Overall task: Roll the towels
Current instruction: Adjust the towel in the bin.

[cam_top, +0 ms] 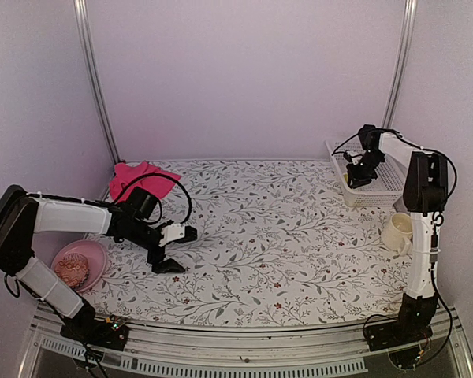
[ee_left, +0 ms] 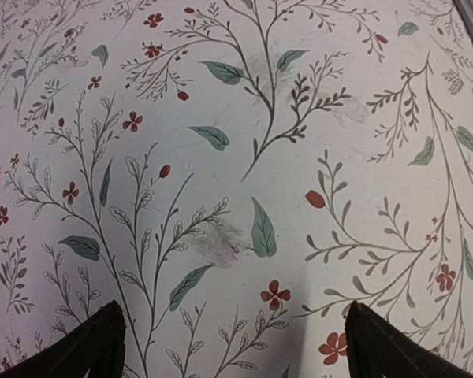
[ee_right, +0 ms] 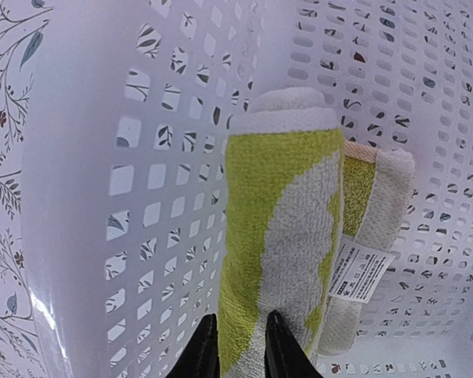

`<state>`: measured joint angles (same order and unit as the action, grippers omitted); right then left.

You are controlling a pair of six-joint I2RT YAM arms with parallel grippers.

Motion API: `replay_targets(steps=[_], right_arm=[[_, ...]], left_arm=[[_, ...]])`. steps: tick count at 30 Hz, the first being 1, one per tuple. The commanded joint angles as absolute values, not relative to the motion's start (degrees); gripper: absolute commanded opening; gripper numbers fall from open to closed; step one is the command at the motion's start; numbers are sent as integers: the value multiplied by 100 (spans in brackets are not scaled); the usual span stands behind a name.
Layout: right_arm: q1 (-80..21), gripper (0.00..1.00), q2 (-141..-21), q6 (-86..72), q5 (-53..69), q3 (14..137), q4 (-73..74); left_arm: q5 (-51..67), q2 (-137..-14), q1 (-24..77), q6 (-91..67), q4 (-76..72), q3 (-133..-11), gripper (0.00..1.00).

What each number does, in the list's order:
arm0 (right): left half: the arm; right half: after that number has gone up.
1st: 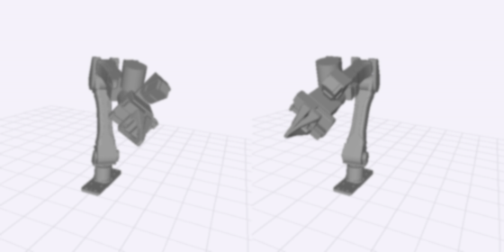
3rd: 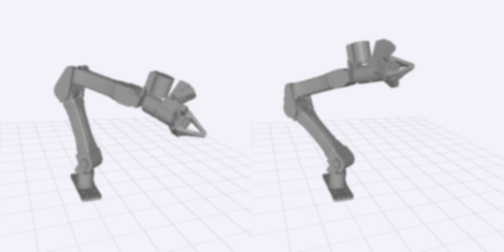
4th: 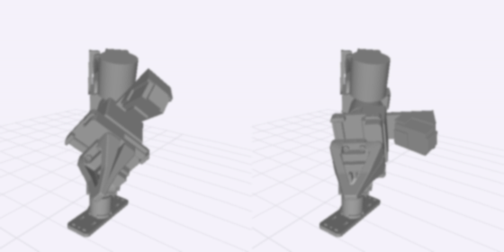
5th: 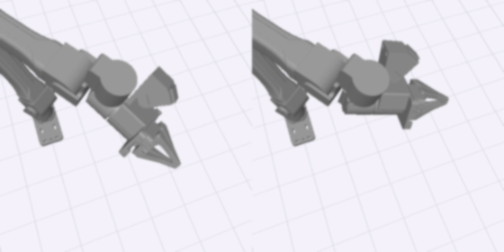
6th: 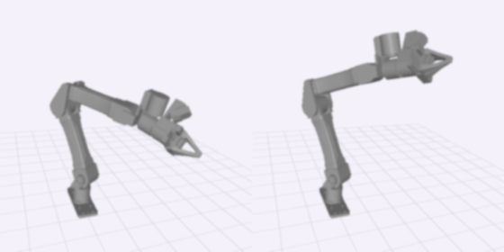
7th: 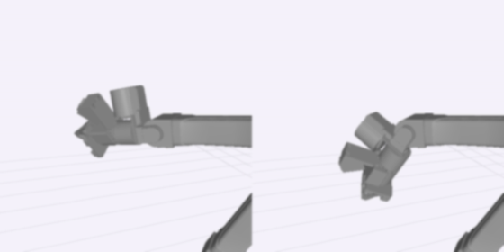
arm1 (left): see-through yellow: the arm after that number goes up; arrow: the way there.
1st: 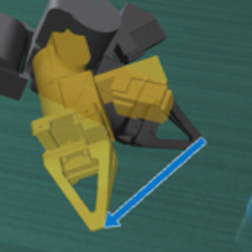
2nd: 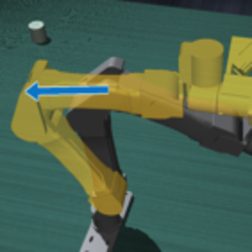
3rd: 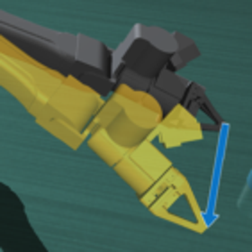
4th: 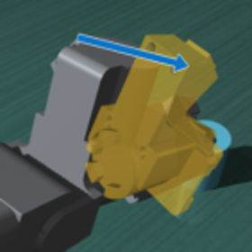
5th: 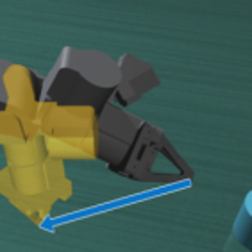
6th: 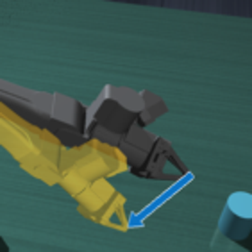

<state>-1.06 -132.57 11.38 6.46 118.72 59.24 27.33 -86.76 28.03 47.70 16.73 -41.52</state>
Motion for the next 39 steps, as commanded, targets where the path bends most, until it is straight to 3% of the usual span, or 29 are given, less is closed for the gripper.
replay_targets(steps=[1, 9, 19, 26, 32, 39], right_arm=[[-93, 25, -13333, 1151, 405, 11763, 5994], [0, 26, -13337, 1156, 485, 11692, 5994], [8, 40, -13337, 1112, 110, 11610, 5968], [4, 42, -13402, 1099, -88, 11602, 5985], [8, 42, -13403, 1090, -195, 11602, 5995], [9, 29, -13740, 1107, -202, 11602, 6020]], left_arm=[[2714, -8739, 2732, 4720, 1604, -4109, 97], [2699, -8739, 2734, 4703, 1592, -4105, 97], [2690, -8734, 2733, 4693, 1594, -4104, 97], [2713, -8736, 2733, 4702, 1591, -4104, 97], [2718, -8736, 2733, 4702, 1599, -4104, 97], [2727, -8723, 2733, 4702, 1591, -4103, 97]])
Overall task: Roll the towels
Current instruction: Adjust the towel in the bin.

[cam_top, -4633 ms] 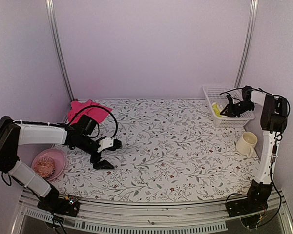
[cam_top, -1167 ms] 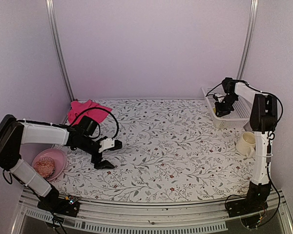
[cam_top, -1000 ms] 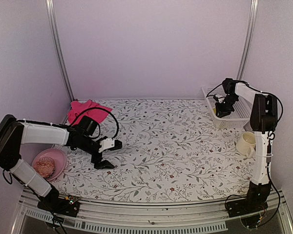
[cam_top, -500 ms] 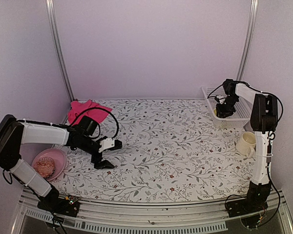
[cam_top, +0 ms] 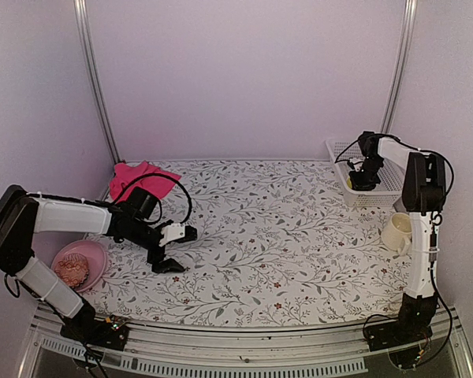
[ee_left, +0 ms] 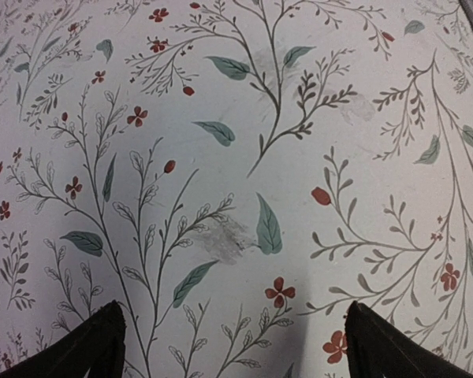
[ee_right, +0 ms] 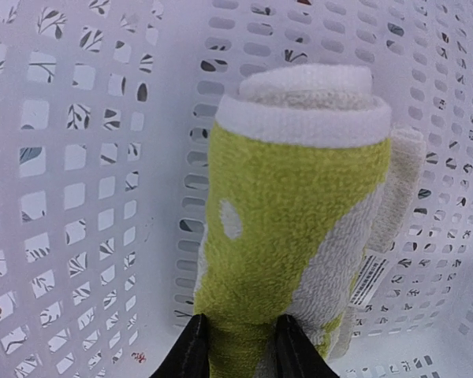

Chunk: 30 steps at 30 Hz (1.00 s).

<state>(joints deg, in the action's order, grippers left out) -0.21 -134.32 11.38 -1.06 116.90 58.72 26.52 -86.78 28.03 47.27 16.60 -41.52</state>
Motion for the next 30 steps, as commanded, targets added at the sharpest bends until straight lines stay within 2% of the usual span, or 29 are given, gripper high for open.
replay_targets(steps=[1, 6, 9, 12, 30], right_arm=[[9, 28, -13756, 1107, -221, 11602, 6020], [9, 20, -13832, 1134, -97, 11641, 6017], [7, 10, -13772, 1158, 37, 11645, 5999], [10, 5, -13693, 1189, 194, 11654, 5979], [58, 2, -13224, 1318, 1899, 11755, 5795]], left_arm=[[2729, -8719, 2733, 4700, 1592, -4098, 97], [2722, -8728, 2733, 4702, 1581, -4096, 97], [2725, -8736, 2733, 4702, 1576, -4096, 97], [2727, -8736, 2731, 4702, 1565, -4096, 97], [2748, -8710, 2733, 4710, 1569, -4079, 97]])
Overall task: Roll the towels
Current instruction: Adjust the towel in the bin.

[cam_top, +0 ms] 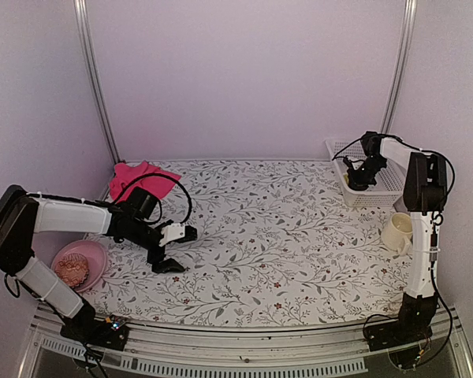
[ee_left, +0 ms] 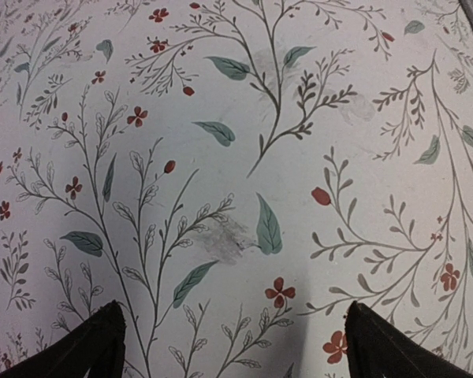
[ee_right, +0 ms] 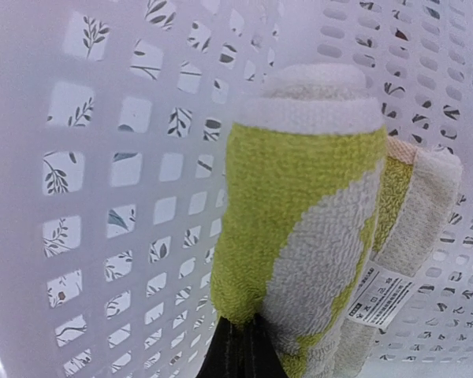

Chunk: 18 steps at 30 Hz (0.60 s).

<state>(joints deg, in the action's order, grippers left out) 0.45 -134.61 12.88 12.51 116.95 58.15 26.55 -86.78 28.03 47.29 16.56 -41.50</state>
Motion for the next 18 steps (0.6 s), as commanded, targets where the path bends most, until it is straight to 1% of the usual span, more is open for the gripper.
replay_targets(steps=[1, 3, 6, 9, 12, 16, 18], right_arm=[[65, 2, -13219, 1318, 1925, 11759, 5793], [110, 2, -13231, 1334, 2037, 11760, 5796], [122, 4, -13293, 1331, 1891, 11753, 5879], [120, 17, -13306, 1345, 1797, 11734, 5916], [120, 34, -13217, 1316, 1665, 11733, 5915], [123, 48, -12921, 1293, 1546, 11750, 5922], [119, 53, -12736, 1292, 1466, 11757, 5919]], left_arm=[[2750, -8712, 2733, 4711, 1566, -4085, 97], [2743, -8720, 2733, 4711, 1571, -4087, 97], [2742, -8719, 2733, 4720, 1577, -4079, 97], [2748, -8727, 2733, 4720, 1578, -4087, 97], [2744, -8729, 2733, 4718, 1581, -4087, 97], [2734, -8720, 2726, 4696, 1582, -4104, 97], [2717, -8707, 2724, 4673, 1578, -4121, 97]])
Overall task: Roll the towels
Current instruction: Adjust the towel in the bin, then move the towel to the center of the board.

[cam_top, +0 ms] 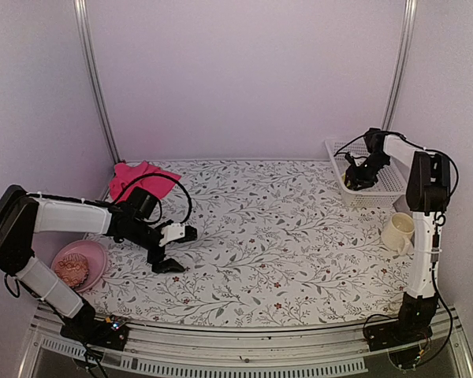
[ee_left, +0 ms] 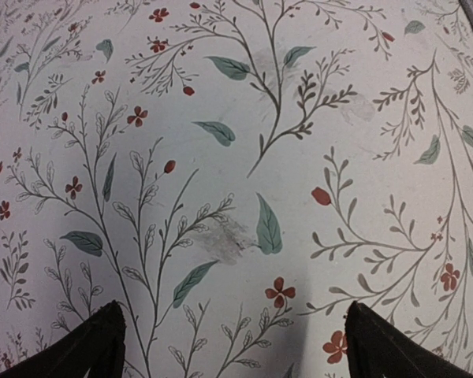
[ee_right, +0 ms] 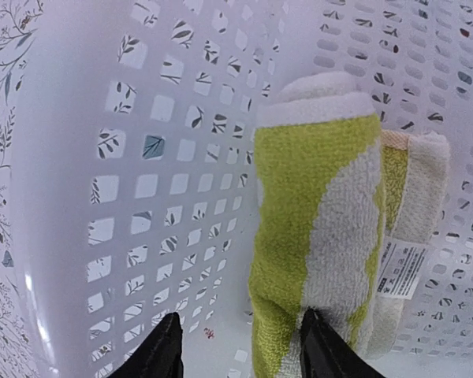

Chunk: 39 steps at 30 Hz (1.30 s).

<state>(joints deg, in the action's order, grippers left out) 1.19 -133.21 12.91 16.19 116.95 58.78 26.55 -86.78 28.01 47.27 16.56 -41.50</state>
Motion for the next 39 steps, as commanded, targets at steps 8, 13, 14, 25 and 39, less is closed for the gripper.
replay_targets(steps=[8, 13, 14, 25, 39], right_arm=[[47, 63, -12190, 1275, 1564, 11786, 5859], [-122, 100, -11769, 1233, 1471, 11618, 5638], [-193, 99, -11620, 1218, 1401, 11520, 5511], [-1628, 99, -9787, 423, -360, 9737, 3887], [-2442, 99, -8255, -153, 2178, 6524, 962]], left_arm=[[2696, -8706, 2644, 4653, 1645, -4253, 97], [2323, -8802, 2285, 4537, 1668, -4715, 97], [2267, -8870, 2134, 4471, 1692, -4909, 97], [787, -9890, 952, 3276, 1728, -7006, 97], [453, -12385, 54, 2829, 2842, -9403, 91]])
